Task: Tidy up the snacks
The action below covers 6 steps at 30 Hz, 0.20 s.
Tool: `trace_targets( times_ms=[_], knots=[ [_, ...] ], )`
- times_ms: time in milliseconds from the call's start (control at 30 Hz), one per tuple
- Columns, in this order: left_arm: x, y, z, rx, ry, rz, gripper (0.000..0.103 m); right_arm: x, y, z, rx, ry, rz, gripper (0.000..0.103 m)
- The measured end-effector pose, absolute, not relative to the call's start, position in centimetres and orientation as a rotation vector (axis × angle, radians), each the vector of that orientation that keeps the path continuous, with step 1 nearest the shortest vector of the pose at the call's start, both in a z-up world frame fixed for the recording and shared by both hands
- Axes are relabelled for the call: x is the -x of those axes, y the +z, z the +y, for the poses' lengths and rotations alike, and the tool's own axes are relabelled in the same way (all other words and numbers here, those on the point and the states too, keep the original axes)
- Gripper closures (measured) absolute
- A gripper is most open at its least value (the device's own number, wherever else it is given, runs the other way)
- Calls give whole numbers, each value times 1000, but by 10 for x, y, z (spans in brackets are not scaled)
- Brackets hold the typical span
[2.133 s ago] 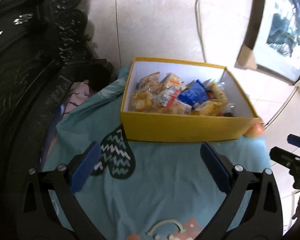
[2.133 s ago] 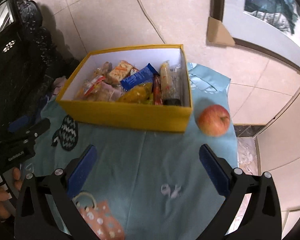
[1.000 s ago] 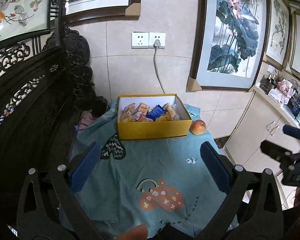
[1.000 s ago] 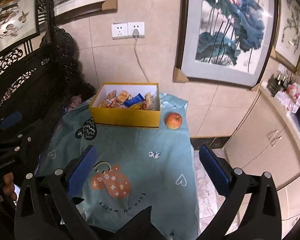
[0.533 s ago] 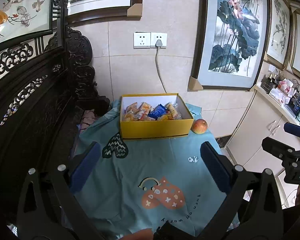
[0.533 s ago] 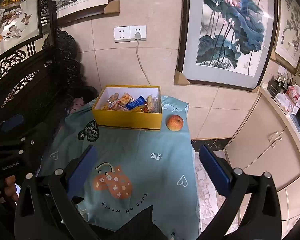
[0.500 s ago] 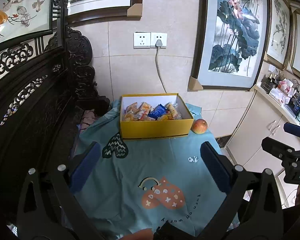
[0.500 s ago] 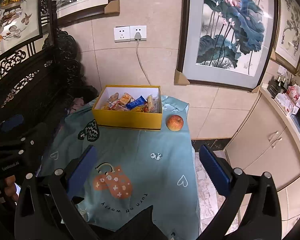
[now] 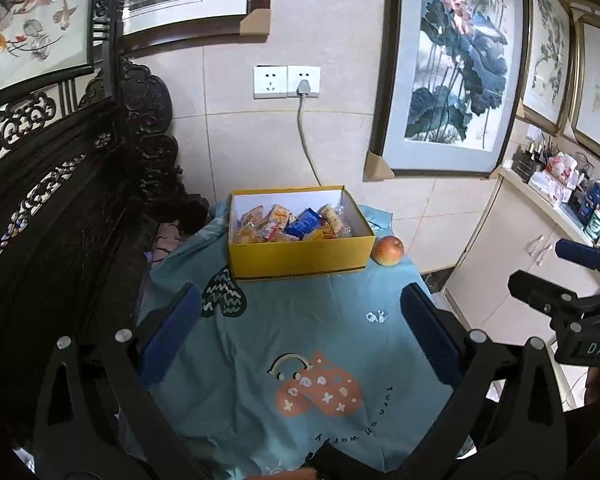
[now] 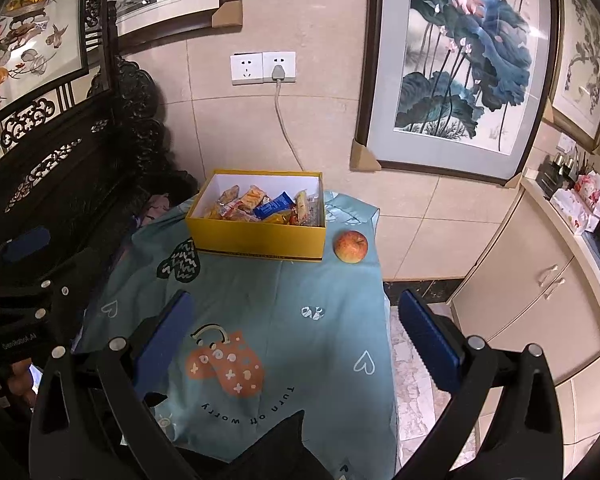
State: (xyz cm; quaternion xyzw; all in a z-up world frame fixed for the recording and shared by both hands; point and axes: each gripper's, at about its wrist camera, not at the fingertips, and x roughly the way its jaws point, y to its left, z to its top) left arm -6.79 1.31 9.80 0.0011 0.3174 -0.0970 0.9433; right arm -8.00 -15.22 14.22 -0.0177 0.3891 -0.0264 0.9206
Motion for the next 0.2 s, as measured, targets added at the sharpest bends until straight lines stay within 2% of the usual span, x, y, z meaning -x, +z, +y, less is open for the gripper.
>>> trace_targets(
  times_ms=[200],
  knots=[
    [63,95,11,-5,-190,667,2,78,142,-152,31,-65,806,1]
  ],
)
